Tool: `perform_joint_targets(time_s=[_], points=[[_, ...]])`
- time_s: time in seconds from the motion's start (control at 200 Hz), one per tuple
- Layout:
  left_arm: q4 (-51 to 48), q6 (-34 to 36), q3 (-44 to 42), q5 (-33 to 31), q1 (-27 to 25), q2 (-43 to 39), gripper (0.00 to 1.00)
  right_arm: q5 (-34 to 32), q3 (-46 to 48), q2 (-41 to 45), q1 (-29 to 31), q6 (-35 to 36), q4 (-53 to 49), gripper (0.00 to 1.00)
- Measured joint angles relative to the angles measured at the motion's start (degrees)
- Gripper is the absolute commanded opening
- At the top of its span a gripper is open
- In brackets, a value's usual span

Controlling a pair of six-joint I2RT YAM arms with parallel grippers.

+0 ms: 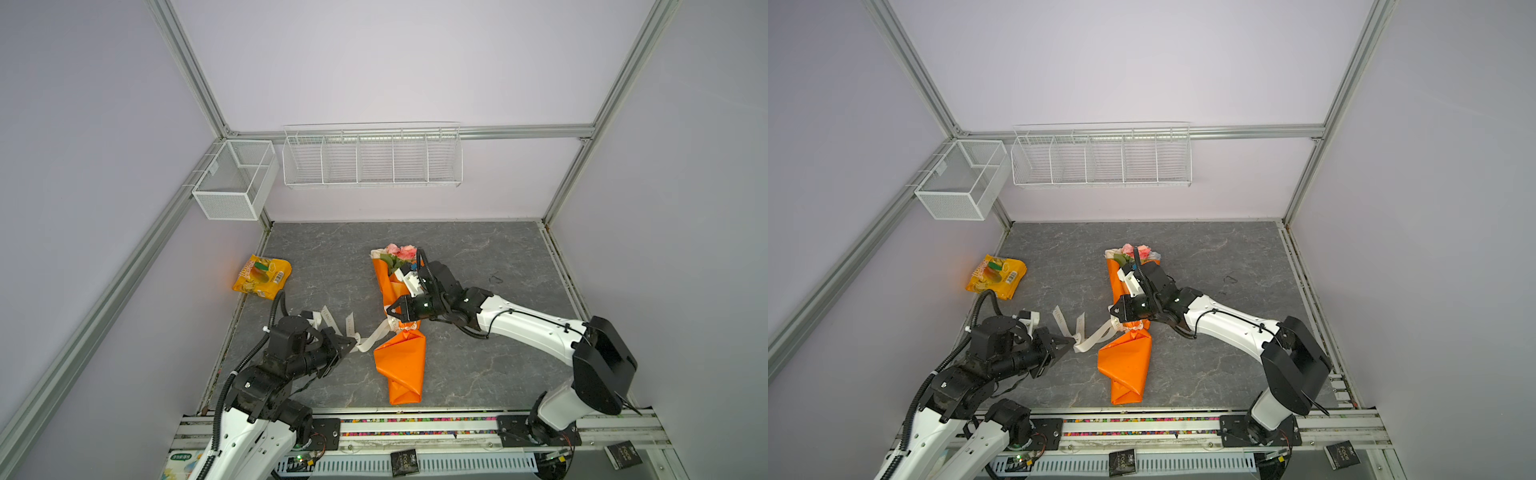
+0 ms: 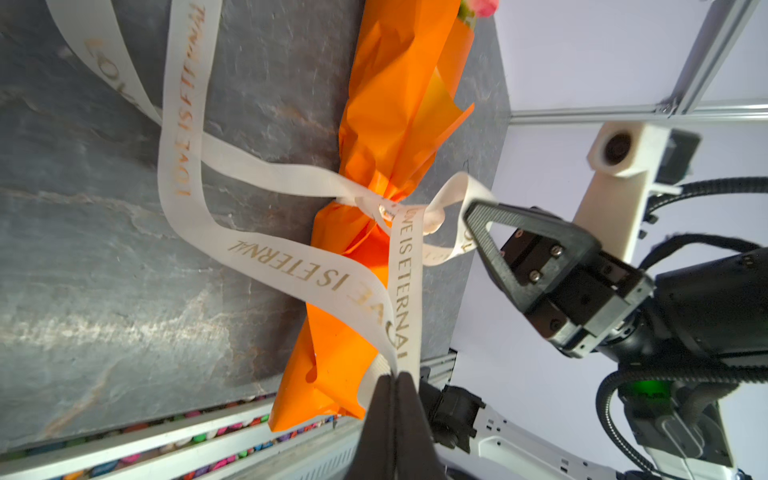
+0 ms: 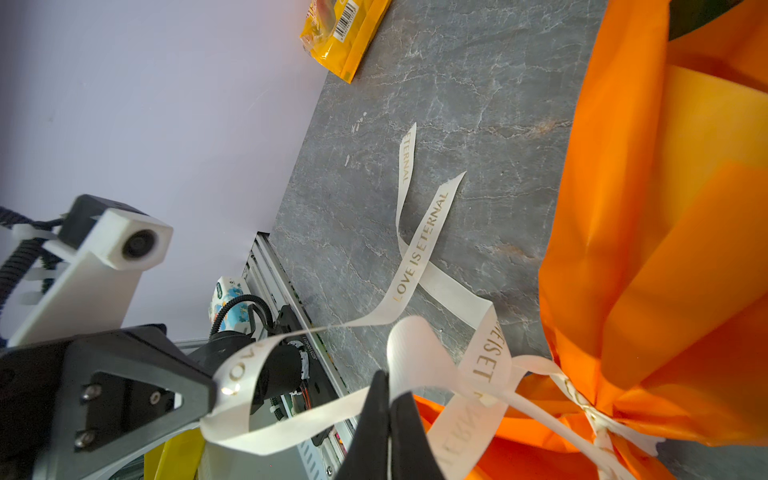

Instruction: Tie the bouquet of fake flowers

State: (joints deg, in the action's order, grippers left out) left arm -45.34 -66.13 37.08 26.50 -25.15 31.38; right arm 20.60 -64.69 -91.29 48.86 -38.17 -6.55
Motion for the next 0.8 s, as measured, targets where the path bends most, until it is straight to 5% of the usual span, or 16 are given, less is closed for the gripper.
perform_joint_targets(time_s=[0.205, 0.385, 0.665, 0.8], points=[[-4.5, 3.7, 4.5, 2.7, -1.8, 7.3, 0.0, -0.2, -0.4, 0.0, 0.0, -0.9, 0.0, 0.07], [4.0, -1.1, 5.3, 3.3, -11.8, 9.7, 0.0, -0.4, -1.0, -0.2, 0.0, -2.2, 0.1, 0.07], [13.7, -5.6, 3.9, 2.7, -20.5, 16.2, 0.26, -1.6, -1.0, -0.3, 0.0, -2.8, 0.3, 0.07], [18.0, -6.3, 2.3, 4.5, -21.4, 17.8, 0.27, -1.8, -1.0, -0.3, 0.0, -2.8, 0.3, 0.07]])
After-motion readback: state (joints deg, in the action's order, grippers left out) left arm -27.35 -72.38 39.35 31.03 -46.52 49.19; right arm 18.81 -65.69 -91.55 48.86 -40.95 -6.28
